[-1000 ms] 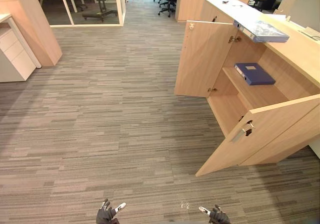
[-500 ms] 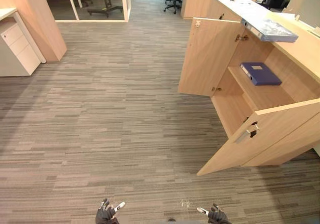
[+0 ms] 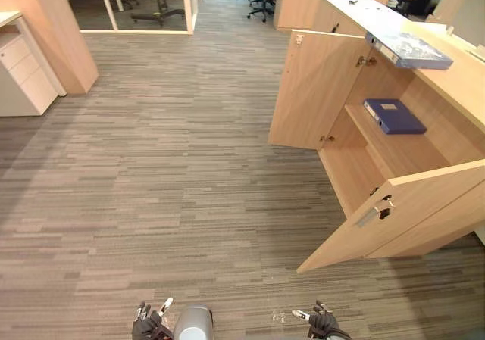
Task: Walk over to the cabinet, pick up the folder, carry it to the office cabinet, place the folder inside the office cabinet, then close the office cabinet door
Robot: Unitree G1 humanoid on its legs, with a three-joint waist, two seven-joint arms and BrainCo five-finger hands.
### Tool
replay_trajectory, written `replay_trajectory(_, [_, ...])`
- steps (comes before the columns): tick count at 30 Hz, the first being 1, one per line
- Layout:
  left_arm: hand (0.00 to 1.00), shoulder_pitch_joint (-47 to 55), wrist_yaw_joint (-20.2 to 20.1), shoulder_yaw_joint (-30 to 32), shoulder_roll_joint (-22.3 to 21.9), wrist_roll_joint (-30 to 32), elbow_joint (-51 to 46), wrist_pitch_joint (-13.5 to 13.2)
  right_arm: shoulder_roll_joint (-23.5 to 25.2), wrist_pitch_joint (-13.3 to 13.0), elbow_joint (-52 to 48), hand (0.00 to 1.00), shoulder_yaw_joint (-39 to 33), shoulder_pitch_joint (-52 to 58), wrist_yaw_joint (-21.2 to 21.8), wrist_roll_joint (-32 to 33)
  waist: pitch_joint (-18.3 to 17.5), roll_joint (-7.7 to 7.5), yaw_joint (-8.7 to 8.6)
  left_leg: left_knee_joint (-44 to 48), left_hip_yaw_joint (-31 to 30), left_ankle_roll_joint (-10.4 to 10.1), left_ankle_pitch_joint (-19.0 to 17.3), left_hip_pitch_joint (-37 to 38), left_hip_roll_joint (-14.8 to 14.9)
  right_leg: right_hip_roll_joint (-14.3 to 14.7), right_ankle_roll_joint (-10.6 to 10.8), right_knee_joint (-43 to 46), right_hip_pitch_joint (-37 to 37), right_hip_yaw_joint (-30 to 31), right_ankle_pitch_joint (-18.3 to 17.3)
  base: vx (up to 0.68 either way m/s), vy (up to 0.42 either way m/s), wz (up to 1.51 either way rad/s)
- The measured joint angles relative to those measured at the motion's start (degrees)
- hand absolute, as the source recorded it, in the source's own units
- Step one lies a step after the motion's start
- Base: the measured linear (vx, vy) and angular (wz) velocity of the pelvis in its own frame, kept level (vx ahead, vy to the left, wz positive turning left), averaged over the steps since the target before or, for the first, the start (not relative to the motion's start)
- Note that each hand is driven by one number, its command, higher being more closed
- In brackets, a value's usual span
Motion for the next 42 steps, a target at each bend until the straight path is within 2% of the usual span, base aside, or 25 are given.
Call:
replay_trajectory(1, [0.00,0.08,0.26,-0.14,-0.20,-0.25,0.11,-0.14,-0.58,0.00,0.90,0.00,0.11,-0.18,0.00,0.00,-0.15,0.51,0.01,-5.72,-0.69,-0.83,2.01,0.28,0.06,-1.22,1.51,0.01,0.22,0.91,-0.90,0.32,0.339,-0.40])
replay_trajectory(2, [0.00,0.13,0.27,-1.13,-0.47,-0.40,0.95,-0.52,-1.49,0.16,1.66,0.00,0.14,-0.21,-0.01,0.02,-0.48,1.94,0.10,-9.19,-0.96,-1.13,3.48,0.84,0.72,-1.97,3.25,0.07,1.17,1.64,-1.96,0.34,0.373,-0.40])
replay_trajectory(3, [0.00,0.28,0.28,-1.59,-0.70,-0.55,1.42,-0.56,-2.08,0.22,2.01,0.00,0.13,-0.19,-0.02,0.02,-0.58,2.91,0.11,-10.15,-0.92,-1.20,3.55,1.29,1.21,-2.25,4.06,0.17,1.97,1.97,-2.47,0.40,0.447,-0.35])
replay_trajectory(4, [0.00,0.60,0.30,-2.13,-1.01,-1.12,2.37,-0.60,-2.81,0.34,2.68,0.00,0.11,0.00,-0.06,0.06,-1.31,4.20,-0.07,-9.63,0.64,-1.20,9.19,2.30,1.13,-3.63,6.20,0.55,3.84,2.76,-3.78,0.51,0.520,-0.40])
replay_trajectory(5, [0.00,0.94,0.29,-2.69,-0.19,-1.11,2.29,-0.67,-2.34,0.55,3.77,0.00,0.15,0.27,0.01,-0.01,-2.55,2.97,-0.03,-8.00,2.36,0.16,12.06,2.36,-1.21,-6.55,7.64,0.80,4.62,2.98,-4.75,0.43,0.438,-0.37])
replay_trajectory(6, [0.00,0.88,0.29,-2.98,0.36,-1.10,2.30,-0.71,-1.69,0.58,3.88,0.00,0.12,0.26,0.03,-0.03,-3.13,2.16,-0.04,-7.38,2.74,0.63,12.07,2.28,-2.65,-8.13,7.91,1.09,4.92,3.04,-4.92,0.45,0.386,-0.30])
replay_trajectory(7, [0.00,0.60,0.26,-3.77,1.08,-1.03,2.34,-0.73,-0.96,0.62,3.93,0.00,0.08,0.09,0.06,-0.17,-3.68,1.35,-0.07,-7.10,3.83,2.47,10.81,2.62,-4.57,-10.28,8.10,2.17,4.46,3.03,-4.81,0.36,0.266,-0.16])
replay_trajectory(9, [0.00,0.28,0.25,-5.15,1.07,0.00,2.59,-0.75,-1.04,1.02,4.26,0.00,-1.84,-0.57,0.21,-0.22,-4.36,1.66,0.15,-6.06,6.34,6.45,8.17,5.65,-8.92,-15.34,8.87,10.51,2.09,3.89,-3.71,0.50,0.399,-0.23])
replay_trajectory(10, [0.00,0.31,0.25,-5.30,1.03,0.17,2.77,-0.75,-1.10,1.06,4.29,0.00,-2.39,-0.58,0.22,-0.21,-4.45,1.83,0.25,-5.98,6.72,6.90,7.66,6.27,-9.25,-15.81,8.84,12.44,1.51,4.30,-3.68,0.40,0.335,-0.22])
replay_trajectory(11, [0.00,0.59,0.25,-5.51,1.02,1.38,3.23,-0.59,-1.47,1.21,4.30,0.00,-3.58,-0.59,0.39,-0.21,-4.76,2.29,0.01,-5.75,7.10,8.04,6.13,8.78,-10.65,-17.62,7.85,21.29,-0.93,4.54,-2.34,0.31,0.257,-0.10])
replay_trajectory(13, [0.00,0.57,0.13,-7.64,1.18,2.63,3.23,-0.60,-2.43,1.50,4.07,0.00,-5.03,-0.71,0.40,-0.19,-4.16,3.27,-0.51,-7.87,7.25,9.78,4.11,15.01,-12.75,-21.89,-0.08,42.17,-8.10,3.12,4.19,0.40,0.320,-0.03])
replay_trajectory(14, [0.00,0.45,0.09,-8.15,1.44,3.24,3.28,-0.55,-2.51,1.43,3.85,0.00,-5.05,-0.86,0.29,-0.23,-3.73,3.11,-0.76,-8.64,7.09,10.06,3.86,16.88,-13.47,-23.37,-1.83,48.07,-9.92,1.90,4.77,0.35,0.255,0.16])
replay_trajectory(15, [0.00,0.45,-0.08,-9.73,1.86,4.61,3.52,-0.46,-2.80,0.85,2.87,0.00,-5.05,-1.19,-0.04,-0.20,-2.97,3.43,-1.71,-10.68,5.68,10.61,3.47,21.07,-13.96,-24.19,-1.50,56.56,-13.21,-1.33,3.04,0.26,0.172,0.25])
replay_trajectory(17, [0.00,0.21,-0.60,-11.29,2.34,6.52,3.57,-0.42,-2.48,0.22,2.58,0.00,-5.08,-1.60,-0.05,-0.12,-2.37,3.66,-2.35,-12.23,4.00,10.89,2.96,24.19,-13.54,-21.40,0.27,58.33,-16.00,-4.60,-0.86,0.23,0.091,0.37])
replay_trajectory(19, [0.00,-0.21,-1.12,-12.71,2.85,7.38,3.74,-0.23,-2.23,0.21,1.54,0.00,-5.16,-1.59,-0.04,0.18,-0.78,3.94,-3.18,-12.42,1.56,10.92,2.40,26.56,-12.25,-16.74,3.86,51.62,-16.84,-7.70,-5.12,0.20,-0.065,0.59])
replay_trajectory(23, [0.00,-0.40,-1.15,-12.00,2.80,7.49,3.36,0.14,-1.43,0.23,-0.91,0.00,-6.11,-1.32,-0.06,1.08,1.19,3.87,-3.34,-11.75,-0.71,8.94,-0.30,29.27,-9.89,-13.77,4.73,36.61,-18.06,-11.83,-5.49,0.13,-0.120,0.34])
replay_trajectory(25, [0.00,-0.28,-1.17,-11.14,2.62,7.67,3.15,0.21,-1.03,0.15,-1.65,0.00,-6.09,-0.89,-0.05,1.17,1.22,3.59,-3.27,-9.29,-0.66,7.16,-3.35,29.07,-8.46,-12.75,3.54,28.80,-17.45,-12.62,-4.27,0.12,-0.232,-0.06])
replay_trajectory(26, [0.00,-0.38,-1.16,-10.29,2.27,7.74,3.11,0.52,-0.90,0.07,-2.03,0.00,-6.29,-0.46,-0.04,1.59,1.61,2.99,-3.35,-7.10,-0.64,5.62,-5.69,29.07,-7.19,-12.18,1.21,26.93,-16.62,-13.80,-2.15,0.13,-0.256,-0.05])
replay_trajectory(28, [0.00,-0.20,-1.39,-9.48,1.12,8.48,2.96,0.73,-0.95,0.03,-3.21,0.00,-6.66,0.24,-0.04,1.74,1.02,4.17,-3.86,-7.00,-0.75,3.85,-6.69,28.98,-4.19,-9.48,0.09,26.35,-15.94,-15.79,-4.10,0.18,-0.243,0.09])
replay_trajectory(32, [0.00,-0.32,-1.93,-5.94,-0.60,8.96,2.15,0.76,-0.57,0.07,-3.25,0.00,-7.32,0.71,-0.04,2.19,0.51,4.69,-3.92,-8.45,-0.51,2.52,-6.44,30.43,-0.16,-5.46,-0.54,25.48,-14.37,-18.32,-7.95,0.25,-0.280,0.20])
replay_trajectory(34, [0.00,-0.32,-1.89,-2.63,-1.30,7.98,2.07,0.79,-0.03,0.04,-3.19,0.00,-7.45,1.23,-0.04,2.25,0.02,4.28,-4.07,2.66,-0.27,1.18,-7.32,26.24,1.94,-3.36,-0.69,21.69,-10.90,-20.16,-8.33,0.23,-0.240,0.34])
replay_trajectory(35, [0.00,-0.27,-1.84,-0.77,-2.09,7.16,1.41,0.87,-0.01,-0.02,-3.20,0.00,-7.45,1.59,-0.03,2.24,-0.30,4.58,-3.97,14.76,-0.65,0.81,-7.25,20.63,3.32,-2.03,-0.70,19.66,-9.10,-20.71,-8.32,0.20,-0.178,0.15])
replay_trajectory(38, [0.00,1.16,-1.29,0.88,-2.66,4.32,0.60,1.52,-0.26,-0.05,-3.05,0.00,-7.57,1.51,-0.14,2.33,0.02,5.05,-3.39,39.29,0.31,-0.41,-5.62,9.88,8.04,1.40,-1.33,16.54,-4.14,-20.00,-8.95,0.20,-0.062,-0.15])
replay_trajectory(40, [0.00,1.26,-0.70,1.22,-2.64,3.27,0.40,1.61,-0.13,-0.04,-1.84,0.00,-7.90,1.23,-0.16,2.33,0.05,4.59,-2.61,40.67,2.53,0.57,-6.23,6.97,8.35,1.49,-1.46,15.40,-2.30,-18.10,-8.94,0.21,0.050,-0.49])
replay_trajectory(42, [0.00,0.88,-0.31,1.21,-2.56,3.24,0.45,1.55,-0.37,0.21,0.50,0.00,-8.99,0.10,-0.26,2.36,0.14,4.46,-1.71,34.27,3.61,1.00,-7.46,5.93,7.57,0.88,-1.27,14.35,-0.91,-15.90,-8.60,0.23,0.136,-0.64])
